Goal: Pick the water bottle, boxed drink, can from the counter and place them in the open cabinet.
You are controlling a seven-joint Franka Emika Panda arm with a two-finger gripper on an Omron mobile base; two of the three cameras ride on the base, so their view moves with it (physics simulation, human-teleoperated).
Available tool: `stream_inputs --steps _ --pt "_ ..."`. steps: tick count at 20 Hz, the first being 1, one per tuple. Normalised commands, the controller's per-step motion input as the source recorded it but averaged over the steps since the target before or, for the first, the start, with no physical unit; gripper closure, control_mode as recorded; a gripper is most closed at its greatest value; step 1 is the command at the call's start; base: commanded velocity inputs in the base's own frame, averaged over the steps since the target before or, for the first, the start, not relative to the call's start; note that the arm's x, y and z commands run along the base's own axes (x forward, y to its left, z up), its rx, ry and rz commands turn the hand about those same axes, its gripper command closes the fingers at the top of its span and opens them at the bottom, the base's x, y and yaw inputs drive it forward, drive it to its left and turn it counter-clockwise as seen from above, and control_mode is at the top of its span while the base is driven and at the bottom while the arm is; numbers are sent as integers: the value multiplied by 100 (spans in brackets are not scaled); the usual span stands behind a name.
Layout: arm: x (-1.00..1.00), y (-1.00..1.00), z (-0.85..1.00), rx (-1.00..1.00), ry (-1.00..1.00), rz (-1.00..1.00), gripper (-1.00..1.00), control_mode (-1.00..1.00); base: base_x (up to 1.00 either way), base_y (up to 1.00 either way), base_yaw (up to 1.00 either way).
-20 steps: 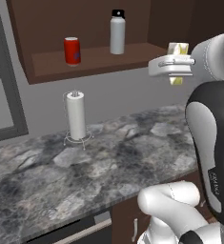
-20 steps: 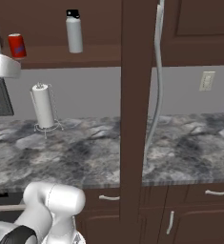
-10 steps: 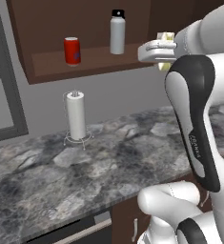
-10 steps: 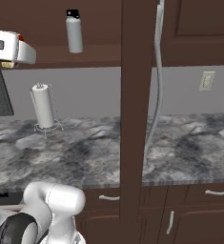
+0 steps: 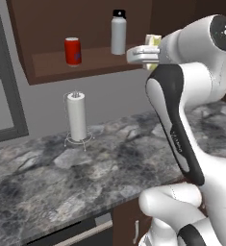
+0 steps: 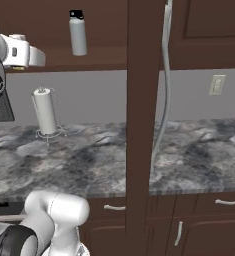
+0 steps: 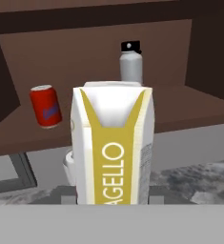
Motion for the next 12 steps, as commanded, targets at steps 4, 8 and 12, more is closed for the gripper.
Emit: stream_inputs --steps 4,8,12 --pt "32 41 -16 0 0 2 100 -100 0 0 0" --pt "49 13 0 0 0 6 100 -100 0 0 0" --pt "56 0 0 0 0 10 100 -100 0 0 0"
